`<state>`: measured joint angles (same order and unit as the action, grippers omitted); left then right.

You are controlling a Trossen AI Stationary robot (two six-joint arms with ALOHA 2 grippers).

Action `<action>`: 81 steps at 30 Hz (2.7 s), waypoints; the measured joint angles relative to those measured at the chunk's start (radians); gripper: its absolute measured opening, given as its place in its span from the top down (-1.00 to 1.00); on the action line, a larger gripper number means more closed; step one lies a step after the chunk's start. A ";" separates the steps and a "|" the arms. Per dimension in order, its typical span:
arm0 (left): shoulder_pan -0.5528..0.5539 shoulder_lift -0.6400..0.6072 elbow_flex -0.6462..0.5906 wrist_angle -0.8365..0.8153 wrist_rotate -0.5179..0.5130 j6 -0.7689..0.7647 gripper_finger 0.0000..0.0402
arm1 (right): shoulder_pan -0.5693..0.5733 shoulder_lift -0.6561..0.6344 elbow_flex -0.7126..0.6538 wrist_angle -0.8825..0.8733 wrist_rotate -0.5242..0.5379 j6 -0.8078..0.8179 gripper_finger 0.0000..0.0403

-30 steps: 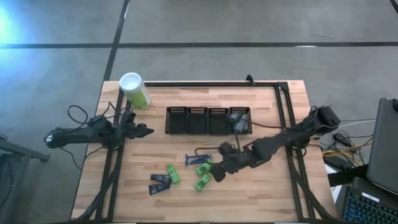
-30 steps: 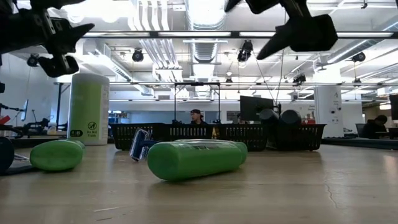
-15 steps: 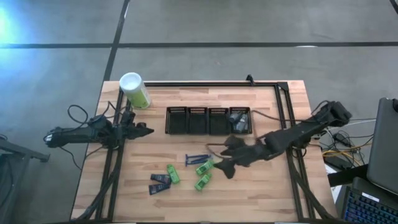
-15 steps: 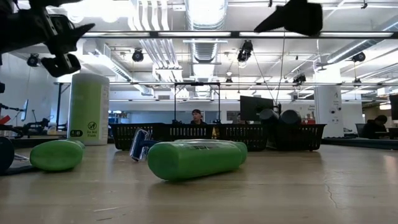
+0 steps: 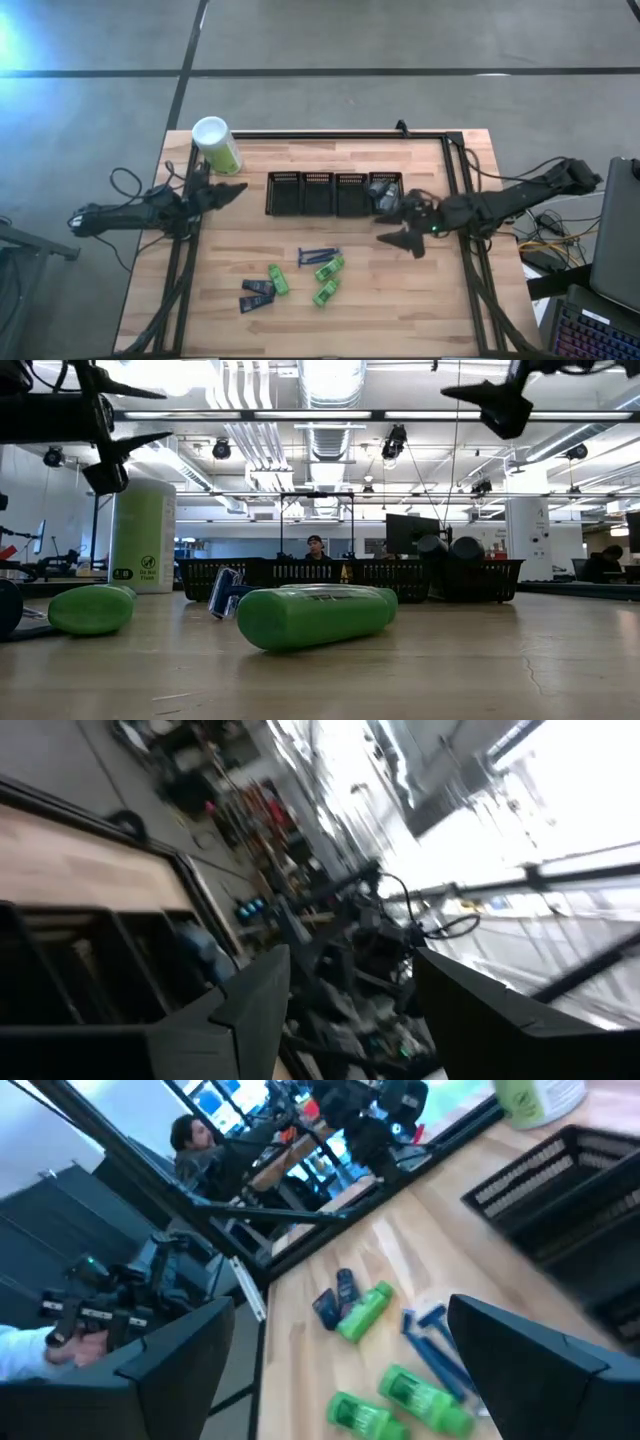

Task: Pick & Place Travel size toiletries
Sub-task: Put the blue shave cream into the left black bin

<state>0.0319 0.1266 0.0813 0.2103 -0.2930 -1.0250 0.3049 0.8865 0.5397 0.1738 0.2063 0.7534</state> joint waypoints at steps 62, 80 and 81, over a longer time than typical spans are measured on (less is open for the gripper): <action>-0.279 0.866 0.553 -0.788 0.392 0.402 -0.09 | -0.168 -0.859 -0.531 -0.134 -0.021 -0.414 -0.81; -0.740 1.066 0.605 -0.787 0.173 0.427 -0.09 | -0.168 -0.858 -0.531 -0.134 -0.021 -0.414 -0.81; -0.744 1.090 0.610 -0.786 0.178 0.424 -0.08 | -0.168 -0.858 -0.531 -0.134 -0.021 -0.414 -0.81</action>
<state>-0.7126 1.2165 0.6912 -0.5757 -0.1151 -0.6006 0.1371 0.0284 0.0090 0.0399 0.1852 0.3397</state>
